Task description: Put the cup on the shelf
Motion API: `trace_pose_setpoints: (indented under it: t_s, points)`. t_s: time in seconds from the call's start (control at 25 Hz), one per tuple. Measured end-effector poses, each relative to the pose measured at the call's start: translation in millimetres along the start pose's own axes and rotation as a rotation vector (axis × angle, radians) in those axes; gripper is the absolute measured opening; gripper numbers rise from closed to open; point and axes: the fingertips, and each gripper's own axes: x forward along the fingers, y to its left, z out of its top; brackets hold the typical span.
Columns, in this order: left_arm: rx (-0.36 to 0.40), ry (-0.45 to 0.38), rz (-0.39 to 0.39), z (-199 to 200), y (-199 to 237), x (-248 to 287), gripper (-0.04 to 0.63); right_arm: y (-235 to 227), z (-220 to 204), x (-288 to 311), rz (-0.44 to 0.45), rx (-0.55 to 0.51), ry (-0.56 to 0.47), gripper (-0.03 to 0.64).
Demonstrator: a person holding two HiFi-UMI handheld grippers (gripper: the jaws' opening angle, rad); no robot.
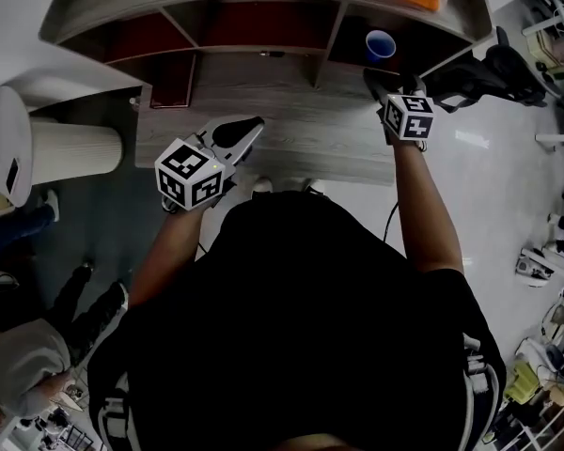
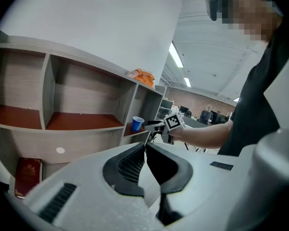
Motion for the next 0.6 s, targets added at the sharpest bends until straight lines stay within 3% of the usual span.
trace_pose_setpoints:
  t_s: [0.6]
  points:
    - [0.046, 0.013, -0.082, -2, -14, -10, 0.025, 33, 1, -54, 0.046, 0.066, -0.038, 0.364]
